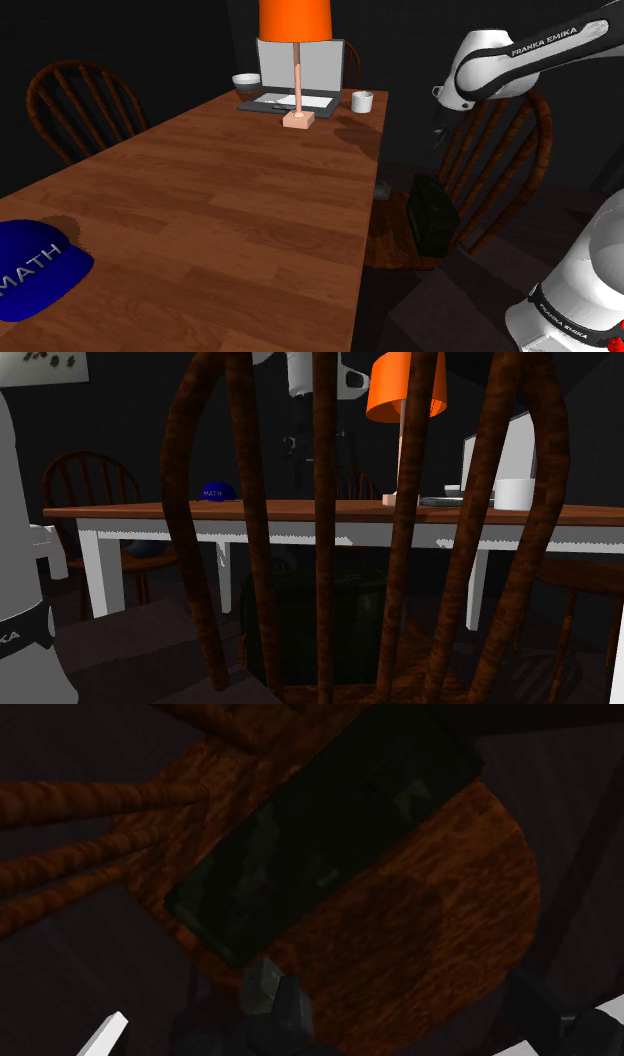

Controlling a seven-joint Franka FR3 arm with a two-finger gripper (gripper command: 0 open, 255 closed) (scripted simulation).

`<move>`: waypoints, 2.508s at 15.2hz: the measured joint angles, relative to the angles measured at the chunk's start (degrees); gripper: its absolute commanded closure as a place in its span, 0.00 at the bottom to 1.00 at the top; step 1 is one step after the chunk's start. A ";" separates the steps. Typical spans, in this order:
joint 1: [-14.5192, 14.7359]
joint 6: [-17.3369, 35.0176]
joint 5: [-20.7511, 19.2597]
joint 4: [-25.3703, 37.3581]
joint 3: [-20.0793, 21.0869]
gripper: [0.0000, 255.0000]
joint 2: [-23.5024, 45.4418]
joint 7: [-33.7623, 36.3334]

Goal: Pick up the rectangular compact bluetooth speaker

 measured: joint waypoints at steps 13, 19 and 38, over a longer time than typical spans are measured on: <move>3.40 20.62 19.50 10.82 -5.81 0.00 32.55 -27.49; -1.72 24.15 29.67 20.53 -0.86 0.00 46.65 -39.78; -7.62 29.37 36.26 30.08 5.78 1.00 60.99 -47.69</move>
